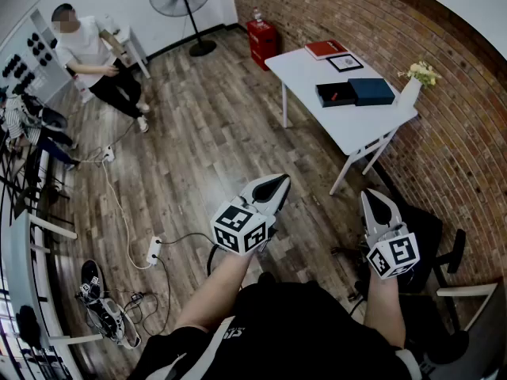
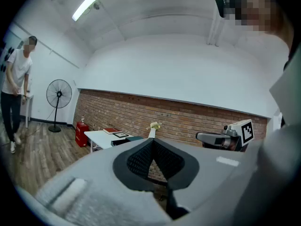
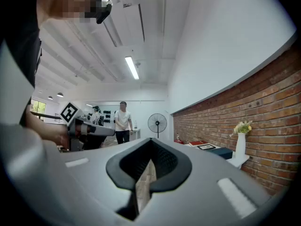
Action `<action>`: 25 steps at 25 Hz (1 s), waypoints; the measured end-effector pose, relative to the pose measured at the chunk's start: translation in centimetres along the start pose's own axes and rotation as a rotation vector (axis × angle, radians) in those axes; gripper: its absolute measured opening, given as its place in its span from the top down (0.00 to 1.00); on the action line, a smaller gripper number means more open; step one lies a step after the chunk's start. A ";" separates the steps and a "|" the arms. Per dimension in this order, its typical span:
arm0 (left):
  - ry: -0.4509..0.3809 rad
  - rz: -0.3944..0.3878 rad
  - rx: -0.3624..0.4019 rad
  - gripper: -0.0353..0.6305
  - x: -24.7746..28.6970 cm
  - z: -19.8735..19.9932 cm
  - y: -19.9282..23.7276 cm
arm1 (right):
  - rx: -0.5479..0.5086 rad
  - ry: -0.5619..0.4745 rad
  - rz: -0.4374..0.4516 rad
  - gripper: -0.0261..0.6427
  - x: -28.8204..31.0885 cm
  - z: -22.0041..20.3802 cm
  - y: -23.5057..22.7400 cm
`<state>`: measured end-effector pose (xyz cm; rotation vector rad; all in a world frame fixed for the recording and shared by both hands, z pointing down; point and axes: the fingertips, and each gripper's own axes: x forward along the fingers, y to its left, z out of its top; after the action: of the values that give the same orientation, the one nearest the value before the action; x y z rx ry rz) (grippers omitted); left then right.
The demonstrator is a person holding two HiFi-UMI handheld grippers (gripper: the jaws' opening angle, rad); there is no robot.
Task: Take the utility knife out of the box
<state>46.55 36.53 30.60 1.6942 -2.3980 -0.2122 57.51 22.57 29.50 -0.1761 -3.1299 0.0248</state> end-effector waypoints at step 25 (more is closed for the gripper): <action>0.023 -0.019 0.046 0.94 -8.4 -1.3 8.5 | 0.078 0.109 -0.010 0.96 3.8 -4.5 8.3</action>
<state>41.80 47.33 33.18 1.7305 -2.3892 -0.1408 54.70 31.28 33.90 -0.1557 -3.0149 0.1324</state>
